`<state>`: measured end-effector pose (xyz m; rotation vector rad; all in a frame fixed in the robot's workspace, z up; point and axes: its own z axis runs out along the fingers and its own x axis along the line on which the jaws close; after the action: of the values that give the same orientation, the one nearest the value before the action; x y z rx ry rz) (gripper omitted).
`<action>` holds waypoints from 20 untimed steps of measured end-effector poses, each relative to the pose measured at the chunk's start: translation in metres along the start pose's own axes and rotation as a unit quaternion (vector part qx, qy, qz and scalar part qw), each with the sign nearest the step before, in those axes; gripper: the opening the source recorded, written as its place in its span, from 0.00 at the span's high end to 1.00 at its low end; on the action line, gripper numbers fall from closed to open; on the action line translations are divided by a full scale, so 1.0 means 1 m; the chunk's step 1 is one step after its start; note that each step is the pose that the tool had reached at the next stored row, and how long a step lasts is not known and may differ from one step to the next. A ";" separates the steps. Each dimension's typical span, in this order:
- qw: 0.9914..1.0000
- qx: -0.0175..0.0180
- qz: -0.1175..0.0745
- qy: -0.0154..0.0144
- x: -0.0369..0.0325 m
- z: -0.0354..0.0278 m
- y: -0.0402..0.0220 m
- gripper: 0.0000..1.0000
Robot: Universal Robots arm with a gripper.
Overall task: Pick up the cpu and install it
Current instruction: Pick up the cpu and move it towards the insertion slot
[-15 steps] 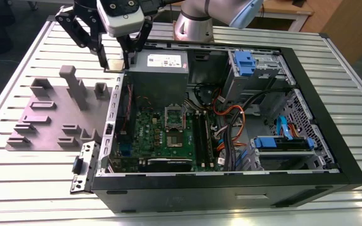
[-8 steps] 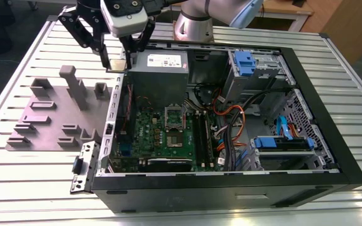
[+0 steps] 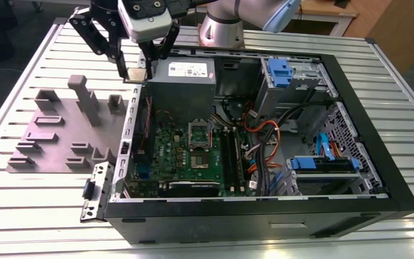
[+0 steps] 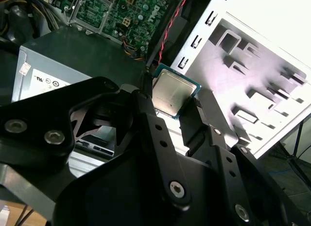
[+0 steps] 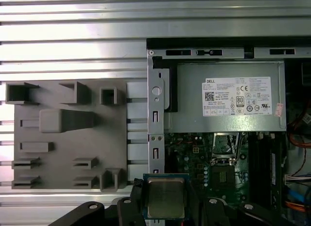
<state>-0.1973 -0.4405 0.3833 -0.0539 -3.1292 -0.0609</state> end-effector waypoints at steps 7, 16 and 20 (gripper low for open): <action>1.000 0.000 0.000 0.000 -0.0024 0.0000 0.0001 0.53; 1.000 0.000 0.000 0.000 -0.0072 -0.0001 0.0002 0.53; 1.000 0.000 0.000 0.000 -0.0084 -0.0001 0.0000 0.53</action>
<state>-0.1889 -0.4408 0.3832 -0.0540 -3.1292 -0.0610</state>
